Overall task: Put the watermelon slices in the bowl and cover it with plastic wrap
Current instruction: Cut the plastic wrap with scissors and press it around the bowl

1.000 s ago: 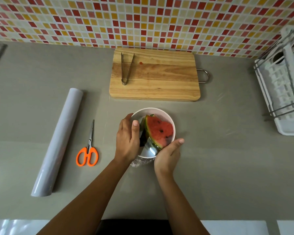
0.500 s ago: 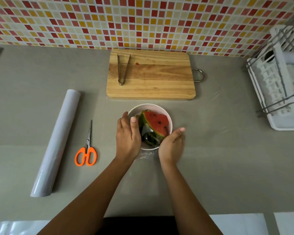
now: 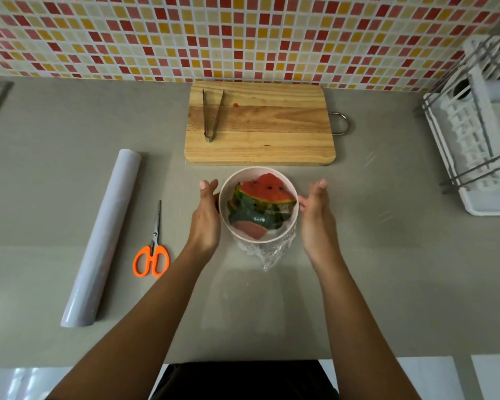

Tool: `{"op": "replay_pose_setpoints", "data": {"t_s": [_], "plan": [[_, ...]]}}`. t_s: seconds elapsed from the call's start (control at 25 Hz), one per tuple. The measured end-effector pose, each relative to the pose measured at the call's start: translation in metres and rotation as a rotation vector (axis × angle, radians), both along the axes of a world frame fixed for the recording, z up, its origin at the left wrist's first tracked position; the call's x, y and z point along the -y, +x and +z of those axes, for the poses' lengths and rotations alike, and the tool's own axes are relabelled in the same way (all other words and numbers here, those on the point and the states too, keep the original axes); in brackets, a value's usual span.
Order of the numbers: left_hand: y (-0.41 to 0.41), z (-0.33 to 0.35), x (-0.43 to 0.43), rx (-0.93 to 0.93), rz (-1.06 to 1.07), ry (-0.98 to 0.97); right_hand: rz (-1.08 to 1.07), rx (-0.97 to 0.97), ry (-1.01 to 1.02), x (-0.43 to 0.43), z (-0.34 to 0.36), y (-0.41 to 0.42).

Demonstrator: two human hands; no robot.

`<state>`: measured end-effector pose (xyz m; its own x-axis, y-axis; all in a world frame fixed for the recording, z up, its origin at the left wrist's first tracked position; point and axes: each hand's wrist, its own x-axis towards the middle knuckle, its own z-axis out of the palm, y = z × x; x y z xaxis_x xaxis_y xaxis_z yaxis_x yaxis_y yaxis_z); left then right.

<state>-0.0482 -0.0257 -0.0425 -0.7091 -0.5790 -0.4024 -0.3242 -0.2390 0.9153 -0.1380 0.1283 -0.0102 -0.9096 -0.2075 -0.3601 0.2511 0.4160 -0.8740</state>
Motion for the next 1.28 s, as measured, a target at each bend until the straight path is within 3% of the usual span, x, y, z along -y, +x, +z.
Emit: {"op": "replay_pose_setpoints", "data": {"t_s": [0.12,0.24,0.32,0.44,0.56,0.76,0.88,1.04,1.16,1.28], "plan": [[0.018,-0.007,-0.023,0.075,0.222,-0.124,0.073,-0.036,-0.243,0.002,0.008,-0.021],[0.017,-0.001,-0.016,0.024,0.328,-0.308,-0.024,-0.329,-0.399,-0.005,0.000,-0.018],[-0.003,0.006,-0.003,-0.055,0.155,-0.344,0.008,-0.400,-0.382,-0.003,-0.014,-0.002],[-0.025,0.017,-0.007,-0.087,-0.095,-0.260,0.105,-0.312,-0.267,0.014,-0.024,0.005],[-0.010,0.011,-0.032,-0.049,0.035,-0.181,0.136,-0.308,-0.200,0.015,-0.032,-0.012],[0.008,0.007,-0.032,0.037,0.195,-0.391,0.070,-0.485,-0.180,-0.001,-0.037,-0.024],[-0.007,0.003,-0.024,-0.013,0.059,-0.266,0.234,-0.314,-0.223,0.006,-0.038,-0.007],[-0.015,-0.004,-0.028,-0.089,0.137,-0.041,0.113,-0.204,-0.325,0.014,-0.044,-0.008],[-0.018,-0.009,-0.030,-0.093,0.194,0.002,0.037,-0.130,-0.324,0.018,-0.049,-0.010],[-0.019,-0.011,-0.031,-0.061,0.215,-0.014,-0.063,0.086,-0.395,0.024,-0.050,-0.012]]}}
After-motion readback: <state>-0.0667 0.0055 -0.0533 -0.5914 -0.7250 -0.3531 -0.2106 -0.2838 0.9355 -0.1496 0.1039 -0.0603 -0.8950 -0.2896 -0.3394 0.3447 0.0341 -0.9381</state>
